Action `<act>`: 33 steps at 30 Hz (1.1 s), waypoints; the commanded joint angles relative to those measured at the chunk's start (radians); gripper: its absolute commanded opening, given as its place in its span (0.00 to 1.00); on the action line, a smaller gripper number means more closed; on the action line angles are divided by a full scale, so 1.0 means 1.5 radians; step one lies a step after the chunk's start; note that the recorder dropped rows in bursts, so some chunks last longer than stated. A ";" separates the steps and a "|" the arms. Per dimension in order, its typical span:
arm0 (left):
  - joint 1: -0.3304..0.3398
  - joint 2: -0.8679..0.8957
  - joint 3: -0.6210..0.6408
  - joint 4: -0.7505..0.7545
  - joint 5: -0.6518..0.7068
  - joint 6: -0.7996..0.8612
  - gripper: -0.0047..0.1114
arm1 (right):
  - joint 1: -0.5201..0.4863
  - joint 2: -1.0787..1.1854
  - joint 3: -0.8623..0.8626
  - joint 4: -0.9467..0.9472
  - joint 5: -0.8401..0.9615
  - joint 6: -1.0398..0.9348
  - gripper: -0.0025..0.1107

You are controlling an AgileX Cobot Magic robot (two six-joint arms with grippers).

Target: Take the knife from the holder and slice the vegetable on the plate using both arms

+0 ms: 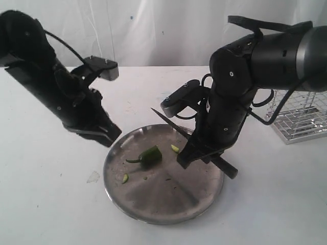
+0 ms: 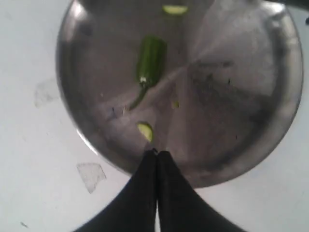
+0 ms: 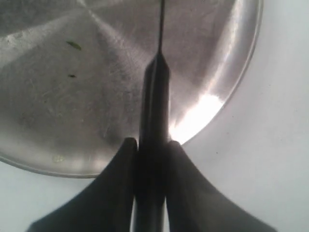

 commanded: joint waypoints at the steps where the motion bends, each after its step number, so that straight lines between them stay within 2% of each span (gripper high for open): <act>1: 0.000 -0.029 0.121 -0.023 -0.066 -0.007 0.04 | -0.047 -0.001 0.001 0.029 -0.012 0.003 0.02; 5: -0.037 -0.051 0.204 -0.023 -0.206 -0.006 0.04 | -0.076 -0.001 0.001 0.187 0.025 -0.088 0.02; 8: -0.080 -0.052 0.209 0.028 -0.280 -0.006 0.04 | -0.064 -0.004 0.001 0.189 0.051 -0.096 0.02; 13: -0.091 -0.052 0.179 0.037 -0.296 -0.008 0.04 | -0.028 -0.016 0.001 0.156 0.066 -0.059 0.02; 19: -0.091 -0.052 0.122 0.048 -0.299 -0.005 0.04 | 0.023 -0.009 0.001 0.025 0.050 0.051 0.02; 23: -0.091 -0.049 0.117 0.101 -0.339 -0.005 0.04 | 0.023 0.005 0.001 0.039 0.039 0.057 0.02; 33: -0.091 0.020 0.117 0.108 -0.431 0.031 0.04 | 0.031 0.007 0.001 0.121 0.053 0.054 0.02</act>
